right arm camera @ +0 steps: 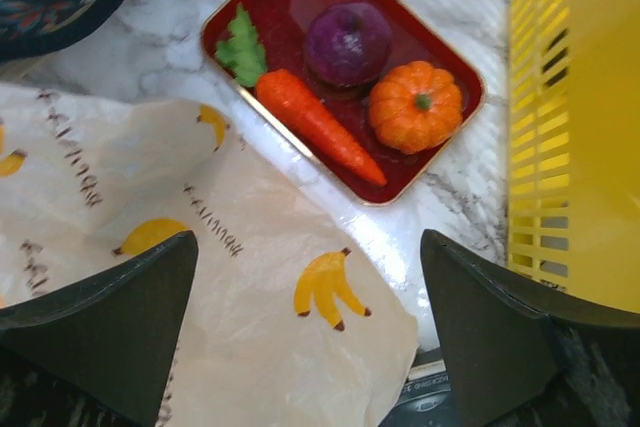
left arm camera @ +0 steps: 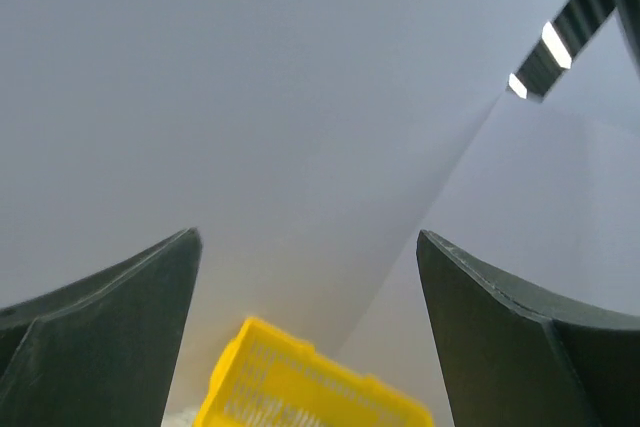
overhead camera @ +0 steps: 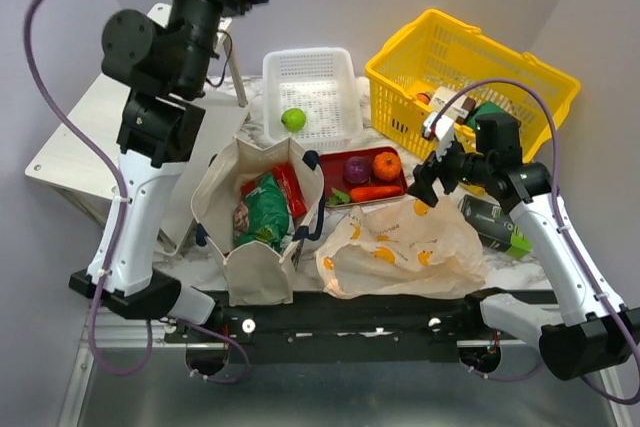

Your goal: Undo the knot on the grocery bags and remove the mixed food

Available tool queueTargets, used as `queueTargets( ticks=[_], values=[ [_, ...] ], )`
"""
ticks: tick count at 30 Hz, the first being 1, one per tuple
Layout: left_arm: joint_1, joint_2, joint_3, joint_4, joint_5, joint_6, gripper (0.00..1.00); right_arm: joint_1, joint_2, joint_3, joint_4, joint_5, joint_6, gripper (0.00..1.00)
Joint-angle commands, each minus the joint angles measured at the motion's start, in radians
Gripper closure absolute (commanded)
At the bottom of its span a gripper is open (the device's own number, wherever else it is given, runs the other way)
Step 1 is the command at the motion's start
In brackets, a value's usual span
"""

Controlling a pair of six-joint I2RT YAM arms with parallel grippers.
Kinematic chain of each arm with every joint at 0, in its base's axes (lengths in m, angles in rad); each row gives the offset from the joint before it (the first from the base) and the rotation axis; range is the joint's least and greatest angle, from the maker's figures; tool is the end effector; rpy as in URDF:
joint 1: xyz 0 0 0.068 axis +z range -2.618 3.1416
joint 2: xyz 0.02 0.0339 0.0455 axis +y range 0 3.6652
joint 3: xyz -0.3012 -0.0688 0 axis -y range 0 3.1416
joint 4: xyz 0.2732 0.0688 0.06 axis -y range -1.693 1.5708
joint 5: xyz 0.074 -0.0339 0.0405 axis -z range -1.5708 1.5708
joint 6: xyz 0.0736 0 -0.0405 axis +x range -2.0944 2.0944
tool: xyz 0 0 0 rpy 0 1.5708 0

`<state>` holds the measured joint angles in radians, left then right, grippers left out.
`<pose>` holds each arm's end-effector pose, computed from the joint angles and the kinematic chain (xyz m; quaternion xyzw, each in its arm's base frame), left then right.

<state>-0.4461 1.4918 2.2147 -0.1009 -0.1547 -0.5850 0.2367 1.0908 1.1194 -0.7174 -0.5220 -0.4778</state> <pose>0.2581 -0.1109 0.7250 -0.1002 0.4496 -0.4065 0.7890 0.2428 0.0963 0.3609 -0.4087 0.7800 0.1821 0.4375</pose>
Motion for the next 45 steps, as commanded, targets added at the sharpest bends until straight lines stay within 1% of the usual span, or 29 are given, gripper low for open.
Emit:
queueTargets(
  ticks=[1, 2, 4, 5, 6, 9, 11, 12, 13, 14, 15, 17, 19, 20, 21, 22, 23, 24, 25, 26, 27, 28, 30, 33, 37, 41, 43, 44, 45],
  values=[
    [0.006, -0.122, -0.439, 0.060, 0.398, 0.144, 0.01, 0.025, -0.041, 0.075, -0.242, -0.151, -0.200, 0.00],
    [0.006, -0.158, -0.502, 0.046, 0.440, 0.201, 0.01, 0.051, -0.048, 0.088, -0.336, -0.156, -0.232, 0.00],
    [0.001, -0.188, -0.654, -0.025, 0.527, 0.266, 0.01, 0.075, -0.072, 0.080, -0.417, -0.158, -0.332, 0.00],
    [-0.003, -0.195, -0.680, -0.072, 0.538, 0.290, 0.01, 0.093, -0.118, 0.070, -0.468, -0.158, -0.364, 0.00],
    [-0.011, -0.194, -0.697, -0.182, 0.559, 0.374, 0.01, 0.102, -0.153, 0.031, -0.484, -0.156, -0.434, 0.00],
    [-0.057, -0.200, -0.760, -0.311, 0.567, 0.497, 0.01, 0.142, -0.287, -0.045, -0.511, -0.113, -0.563, 0.00],
    [-0.083, -0.246, -0.844, -0.301, 0.554, 0.540, 0.01, 0.162, -0.343, -0.121, -0.522, -0.093, -0.616, 0.00],
    [-0.097, -0.260, -0.872, -0.299, 0.538, 0.577, 0.01, 0.165, -0.379, -0.142, -0.530, -0.090, -0.675, 0.00],
    [-0.117, -0.265, -0.897, -0.318, 0.506, 0.685, 0.01, 0.168, -0.396, -0.191, -0.536, -0.088, -0.699, 0.00],
    [-0.165, -0.265, -0.895, -0.348, 0.432, 0.738, 0.01, 0.174, -0.408, -0.213, -0.527, -0.082, -0.711, 0.00],
    [-0.181, -0.252, -0.889, -0.405, 0.391, 0.779, 0.01, 0.177, -0.422, -0.237, -0.515, -0.078, -0.722, 0.00],
    [-0.189, -0.251, -0.889, -0.422, 0.376, 0.827, 0.01, 0.181, -0.430, -0.292, -0.461, -0.072, -0.728, 0.00],
    [-0.189, -0.261, -0.894, -0.424, 0.464, 0.870, 0.01, 0.185, -0.440, -0.329, -0.413, -0.067, -0.762, 0.00],
    [-0.189, -0.262, -0.891, -0.428, 0.515, 0.902, 0.01, 0.196, -0.448, -0.387, -0.325, -0.035, -0.766, 0.00],
    [-0.193, -0.257, -0.885, -0.440, 0.617, 0.913, 0.01, 0.205, -0.454, -0.414, -0.263, -0.007, -0.765, 0.00],
    [-0.198, -0.251, -0.866, -0.448, 0.663, 0.924, 0.01, 0.210, -0.465, -0.447, -0.191, 0.022, -0.751, 0.02],
    [-0.209, -0.242, -0.856, -0.457, 0.696, 0.956, 0.01, 0.211, -0.463, -0.475, -0.005, 0.096, -0.719, 0.06],
    [-0.220, -0.220, -0.845, -0.488, 0.724, 0.984, 0.01, 0.211, -0.453, -0.501, 0.087, 0.138, -0.608, 0.17],
    [-0.244, -0.205, -0.828, -0.503, 0.768, 1.017, 0.01, 0.211, -0.427, -0.488, 0.155, 0.173, -0.554, 0.22],
    [-0.256, -0.194, -0.817, -0.519, 0.777, 1.040, 0.01, 0.211, -0.349, -0.456, 0.198, 0.209, -0.501, 0.28],
    [-0.267, -0.168, -0.808, -0.540, 0.787, 1.079, 0.01, 0.211, -0.291, -0.344, 0.197, 0.220, -0.376, 0.41],
    [-0.285, -0.154, -0.785, -0.548, 0.800, 1.091, 0.01, 0.211, -0.240, -0.290, 0.193, 0.234, -0.305, 0.48],
    [-0.305, -0.119, -0.773, -0.518, 0.787, 1.079, 0.01, 0.198, -0.159, -0.210, 0.202, 0.209, -0.164, 0.56],
    [-0.328, -0.076, -0.768, -0.473, 0.761, 1.035, 0.01, 0.197, -0.158, -0.201, 0.271, 0.151, -0.098, 0.58],
    [-0.350, -0.042, -0.774, -0.450, 0.764, 0.995, 0.01, 0.197, -0.144, -0.201, 0.266, 0.162, -0.076, 0.57],
    [-0.373, -0.033, -0.799, -0.442, 0.713, 0.990, 0.01, 0.197, -0.147, -0.216, 0.257, 0.177, -0.053, 0.57],
    [-0.382, -0.047, -0.817, -0.431, 0.670, 0.987, 0.03, 0.197, -0.158, -0.217, 0.257, 0.178, -0.047, 0.53],
    [-0.387, -0.048, -0.825, -0.430, 0.644, 0.988, 0.07, 0.197, -0.178, -0.219, 0.256, 0.191, -0.044, 0.48],
    [-0.390, -0.054, -0.831, -0.442, 0.623, 1.010, 0.21, 0.197, -0.187, -0.205, 0.253, 0.200, -0.035, 0.32]
  ],
)
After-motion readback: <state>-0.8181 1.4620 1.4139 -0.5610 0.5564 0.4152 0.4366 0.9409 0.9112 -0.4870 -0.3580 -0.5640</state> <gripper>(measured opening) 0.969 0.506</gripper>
